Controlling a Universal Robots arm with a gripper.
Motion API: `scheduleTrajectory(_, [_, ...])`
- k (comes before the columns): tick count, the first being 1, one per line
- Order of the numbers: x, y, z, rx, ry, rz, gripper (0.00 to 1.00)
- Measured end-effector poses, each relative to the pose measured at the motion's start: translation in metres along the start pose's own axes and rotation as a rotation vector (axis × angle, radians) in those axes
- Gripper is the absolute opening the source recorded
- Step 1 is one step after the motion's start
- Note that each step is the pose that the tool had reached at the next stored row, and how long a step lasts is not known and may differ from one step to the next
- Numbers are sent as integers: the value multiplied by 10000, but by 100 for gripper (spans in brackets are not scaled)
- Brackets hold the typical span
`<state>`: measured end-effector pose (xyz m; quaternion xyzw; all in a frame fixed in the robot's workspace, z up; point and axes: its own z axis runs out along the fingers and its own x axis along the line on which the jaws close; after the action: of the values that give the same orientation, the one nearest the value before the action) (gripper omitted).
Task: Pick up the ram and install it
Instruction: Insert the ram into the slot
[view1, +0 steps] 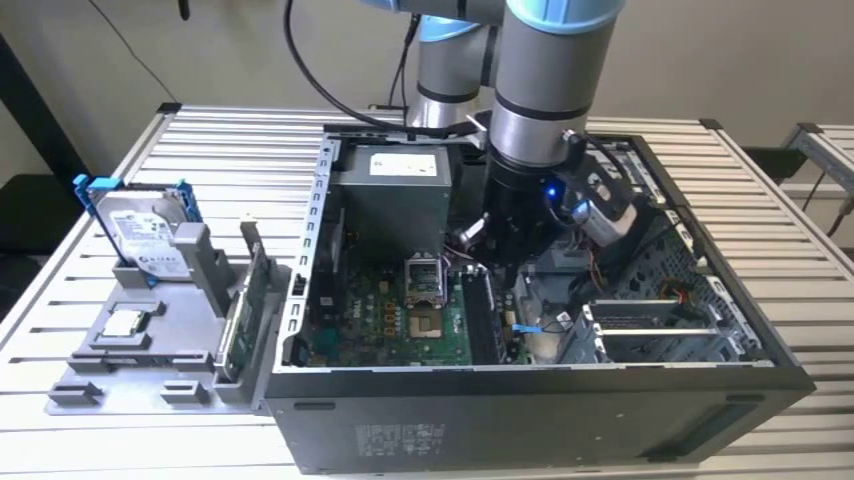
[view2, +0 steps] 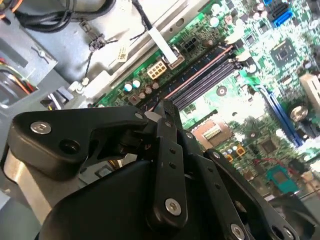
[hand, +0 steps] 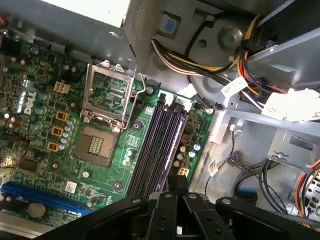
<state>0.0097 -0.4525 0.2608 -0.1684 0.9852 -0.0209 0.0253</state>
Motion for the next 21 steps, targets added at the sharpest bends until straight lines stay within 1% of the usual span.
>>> scheduleTrajectory(13, [0,0,4,-101,-117,-2344,11])
scheduleTrajectory(21, [1,-1,6,-140,-163,-3261,11])
